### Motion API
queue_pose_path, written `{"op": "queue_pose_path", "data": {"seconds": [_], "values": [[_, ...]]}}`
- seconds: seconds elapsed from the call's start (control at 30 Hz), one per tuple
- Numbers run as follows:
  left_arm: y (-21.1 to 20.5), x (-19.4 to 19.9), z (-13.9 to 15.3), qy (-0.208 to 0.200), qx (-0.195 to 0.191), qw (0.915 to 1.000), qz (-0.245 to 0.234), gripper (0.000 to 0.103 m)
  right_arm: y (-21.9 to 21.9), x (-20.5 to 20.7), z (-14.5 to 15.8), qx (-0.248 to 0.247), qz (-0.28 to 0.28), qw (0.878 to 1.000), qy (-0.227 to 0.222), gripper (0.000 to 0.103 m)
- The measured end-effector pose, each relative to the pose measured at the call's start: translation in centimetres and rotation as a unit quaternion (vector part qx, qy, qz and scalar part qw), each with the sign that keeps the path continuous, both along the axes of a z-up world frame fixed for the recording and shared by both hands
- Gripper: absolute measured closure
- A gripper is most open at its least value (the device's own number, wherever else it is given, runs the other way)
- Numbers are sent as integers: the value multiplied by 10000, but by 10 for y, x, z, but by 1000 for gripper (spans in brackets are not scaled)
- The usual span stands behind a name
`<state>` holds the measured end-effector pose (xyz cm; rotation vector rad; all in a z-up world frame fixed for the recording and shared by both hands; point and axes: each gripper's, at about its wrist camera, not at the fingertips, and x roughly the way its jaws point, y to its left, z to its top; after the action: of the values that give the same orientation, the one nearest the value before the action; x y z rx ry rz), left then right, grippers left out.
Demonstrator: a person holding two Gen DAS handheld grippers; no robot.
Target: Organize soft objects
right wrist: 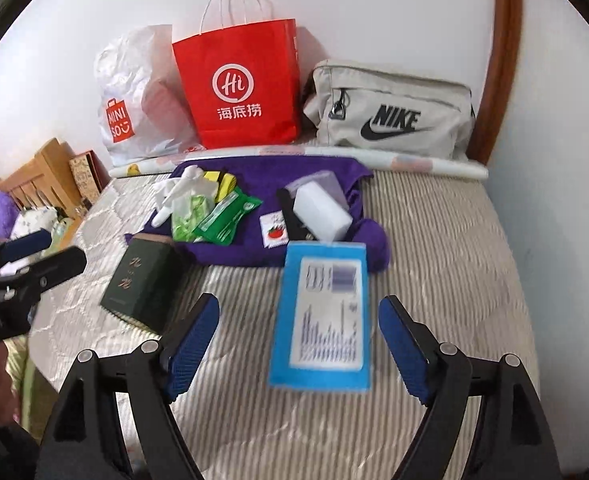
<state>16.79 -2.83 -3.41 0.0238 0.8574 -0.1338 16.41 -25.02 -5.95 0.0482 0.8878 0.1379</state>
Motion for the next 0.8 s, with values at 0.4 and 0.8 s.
{"op": "queue_pose_path", "data": {"seconds": [0.4, 0.8], "values": [[-4, -75, 3, -297, 31, 9995, 135, 16, 5, -61, 1, -276, -139, 9992, -258, 8], [2, -115, 7, -546, 26, 9980, 328, 16, 9, -113, 6, -485, -185, 9972, -532, 8]]}}
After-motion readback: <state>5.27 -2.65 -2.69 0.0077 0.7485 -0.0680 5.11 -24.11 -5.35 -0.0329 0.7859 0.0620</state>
